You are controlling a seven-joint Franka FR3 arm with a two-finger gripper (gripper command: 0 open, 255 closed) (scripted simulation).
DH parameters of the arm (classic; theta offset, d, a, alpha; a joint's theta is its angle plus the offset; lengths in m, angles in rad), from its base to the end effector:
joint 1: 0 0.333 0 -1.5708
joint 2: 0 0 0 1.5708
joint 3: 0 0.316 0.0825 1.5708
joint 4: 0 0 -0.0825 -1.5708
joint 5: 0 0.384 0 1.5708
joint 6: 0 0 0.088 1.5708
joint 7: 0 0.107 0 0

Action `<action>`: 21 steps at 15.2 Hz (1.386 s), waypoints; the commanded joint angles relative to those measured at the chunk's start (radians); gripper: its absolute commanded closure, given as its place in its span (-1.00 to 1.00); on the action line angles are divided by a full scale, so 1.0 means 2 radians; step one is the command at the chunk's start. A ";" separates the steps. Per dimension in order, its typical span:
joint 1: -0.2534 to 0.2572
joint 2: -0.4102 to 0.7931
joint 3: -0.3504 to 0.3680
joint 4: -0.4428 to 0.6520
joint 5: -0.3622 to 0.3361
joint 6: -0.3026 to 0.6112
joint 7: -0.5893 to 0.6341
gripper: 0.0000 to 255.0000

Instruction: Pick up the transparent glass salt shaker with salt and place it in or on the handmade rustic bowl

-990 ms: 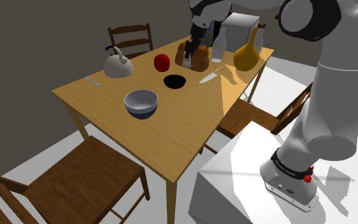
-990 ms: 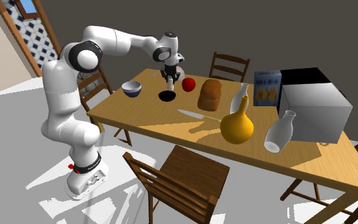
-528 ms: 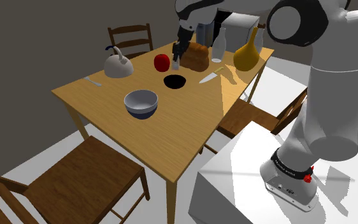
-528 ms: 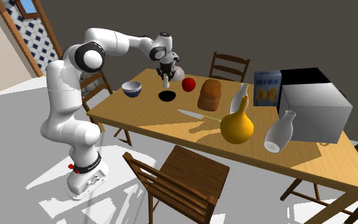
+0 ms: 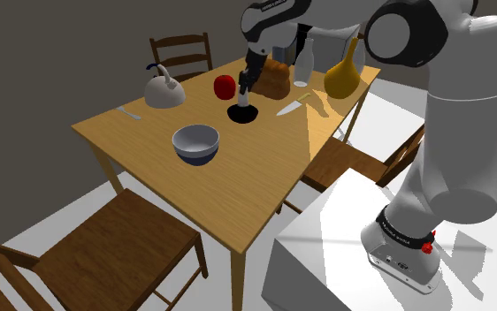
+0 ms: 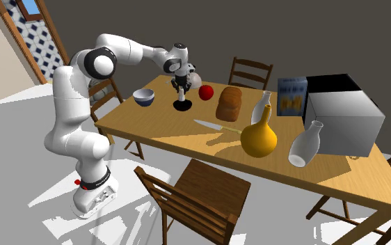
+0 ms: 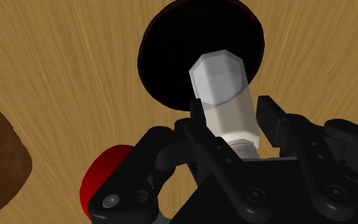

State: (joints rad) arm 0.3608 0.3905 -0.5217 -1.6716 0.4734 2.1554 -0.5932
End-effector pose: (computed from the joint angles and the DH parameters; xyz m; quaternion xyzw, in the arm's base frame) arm 0.6693 -0.0504 0.4179 -0.9832 -0.1218 -0.1132 0.0758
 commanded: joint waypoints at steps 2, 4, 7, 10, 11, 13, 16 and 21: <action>-0.002 0.008 0.003 -0.009 0.008 0.015 -0.008 1.00; -0.003 0.013 0.006 -0.015 0.013 0.025 -0.013 1.00; -0.004 0.016 0.007 -0.018 0.016 0.031 -0.016 1.00; -0.004 0.016 0.007 -0.018 0.016 0.031 -0.016 1.00; -0.004 0.016 0.007 -0.018 0.016 0.031 -0.016 1.00; -0.004 0.016 0.007 -0.018 0.016 0.031 -0.016 1.00; -0.004 0.016 0.007 -0.018 0.016 0.031 -0.016 -1.00; -0.001 -0.005 -0.001 -0.015 0.002 0.009 -0.008 -1.00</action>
State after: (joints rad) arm 0.3571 0.3962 -0.5175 -1.7045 0.4875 2.1905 -0.6147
